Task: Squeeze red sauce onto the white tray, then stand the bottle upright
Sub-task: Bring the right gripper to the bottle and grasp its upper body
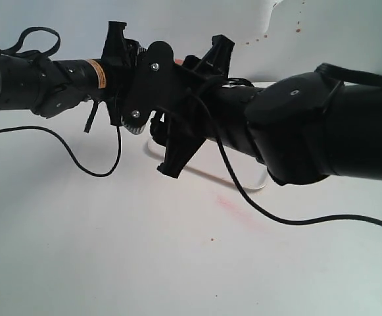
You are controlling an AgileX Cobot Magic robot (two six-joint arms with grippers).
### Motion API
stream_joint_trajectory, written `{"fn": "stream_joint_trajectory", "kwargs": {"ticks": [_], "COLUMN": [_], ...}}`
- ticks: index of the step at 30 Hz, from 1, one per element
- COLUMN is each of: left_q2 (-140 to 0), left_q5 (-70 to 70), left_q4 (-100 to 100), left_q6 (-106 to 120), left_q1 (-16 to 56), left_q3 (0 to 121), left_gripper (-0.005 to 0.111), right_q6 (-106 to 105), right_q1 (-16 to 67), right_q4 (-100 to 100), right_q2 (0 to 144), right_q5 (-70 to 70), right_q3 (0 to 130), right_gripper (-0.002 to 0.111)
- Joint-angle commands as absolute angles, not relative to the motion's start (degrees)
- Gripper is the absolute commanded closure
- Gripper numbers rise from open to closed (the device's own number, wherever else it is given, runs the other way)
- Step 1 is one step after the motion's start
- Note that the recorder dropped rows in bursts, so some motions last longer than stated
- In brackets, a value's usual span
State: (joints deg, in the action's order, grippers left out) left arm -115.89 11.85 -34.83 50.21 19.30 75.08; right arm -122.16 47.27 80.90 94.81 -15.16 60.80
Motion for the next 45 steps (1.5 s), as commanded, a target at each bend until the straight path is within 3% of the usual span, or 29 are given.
{"fn": "stream_joint_trajectory", "kwargs": {"ticks": [1, 5, 14, 29, 45], "left_q2": [-114.6, -114.6, -114.6, -114.7, -114.7], "left_q5": [11.8, 11.9, 12.0, 12.8, 14.8], "left_q4": [-34.8, -35.1, -35.1, -34.8, -34.8], "left_q6": [50.9, 57.5, 63.9, 78.9, 79.9], "left_q1": [19.3, 19.3, 19.4, 20.9, 21.6], "left_q3": [77.1, 77.1, 79.5, 80.3, 80.3], "left_gripper": [0.107, 0.107, 0.107, 0.107, 0.107], "right_q6": [-122.7, -119.4, -80.7, -72.7, -60.9], "right_q1": [47.6, 47.6, 47.2, 41.8, 37.9], "right_q4": [77.5, 71.6, 49.4, 38.5, 34.1], "right_q2": [96.6, 100.3, 107.9, 118.2, 118.4], "right_q5": [-18.8, -25.8, -34.8, -39.4, -41.4], "right_q3": [60.4, 60.4, 63.2, 66.1, 66.1], "right_gripper": [0.038, 0.027, 0.026, 0.026, 0.026]}}
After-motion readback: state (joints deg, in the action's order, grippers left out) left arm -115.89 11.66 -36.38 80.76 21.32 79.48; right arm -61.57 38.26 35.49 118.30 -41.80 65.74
